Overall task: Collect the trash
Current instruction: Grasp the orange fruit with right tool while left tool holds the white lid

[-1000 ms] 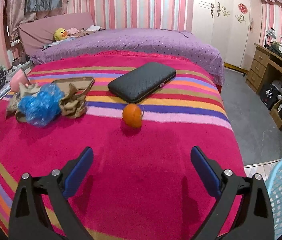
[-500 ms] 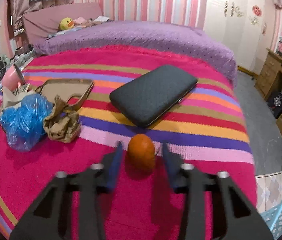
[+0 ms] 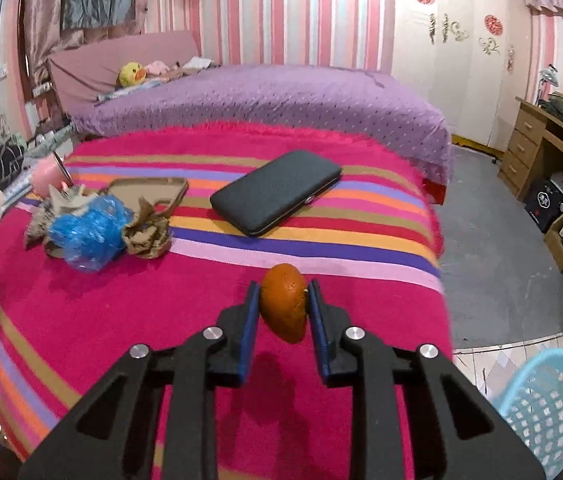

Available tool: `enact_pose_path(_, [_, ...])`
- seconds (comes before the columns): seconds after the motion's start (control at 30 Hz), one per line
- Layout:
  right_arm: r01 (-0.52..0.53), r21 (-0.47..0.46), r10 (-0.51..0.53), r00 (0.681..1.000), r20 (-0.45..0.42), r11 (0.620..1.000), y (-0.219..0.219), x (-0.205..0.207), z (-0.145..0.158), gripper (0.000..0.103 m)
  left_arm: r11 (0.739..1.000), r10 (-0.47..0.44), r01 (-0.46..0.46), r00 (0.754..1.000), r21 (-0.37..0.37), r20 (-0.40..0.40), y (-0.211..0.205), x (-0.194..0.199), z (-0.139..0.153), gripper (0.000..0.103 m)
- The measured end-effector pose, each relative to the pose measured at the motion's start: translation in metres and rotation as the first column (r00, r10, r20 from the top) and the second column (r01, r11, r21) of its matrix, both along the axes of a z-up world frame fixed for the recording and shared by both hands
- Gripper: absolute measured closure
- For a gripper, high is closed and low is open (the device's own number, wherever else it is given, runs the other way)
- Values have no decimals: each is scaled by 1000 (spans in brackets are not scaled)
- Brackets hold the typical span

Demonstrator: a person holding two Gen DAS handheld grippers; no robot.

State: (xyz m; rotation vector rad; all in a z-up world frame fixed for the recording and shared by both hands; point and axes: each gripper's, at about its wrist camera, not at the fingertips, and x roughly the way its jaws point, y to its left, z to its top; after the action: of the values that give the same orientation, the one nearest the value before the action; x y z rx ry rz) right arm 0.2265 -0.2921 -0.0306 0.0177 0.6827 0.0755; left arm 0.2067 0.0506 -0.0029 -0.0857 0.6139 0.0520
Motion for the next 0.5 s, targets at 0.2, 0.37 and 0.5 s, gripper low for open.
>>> enact_pose_path(0.2, [27, 16, -28, 998, 49, 999, -20, -47, 18, 78, 999, -48, 48, 998, 2, 29, -29, -24, 9, 42])
enact_pose_path(0.37, [52, 16, -53, 996, 72, 999, -36, -82, 24, 78, 997, -76, 75, 996, 16, 36, -47, -41, 12, 42])
enact_pose_path(0.5, [75, -1, -75, 993, 93, 997, -48, -105, 28, 78, 996, -88, 87, 995, 33, 43, -65, -57, 8, 42])
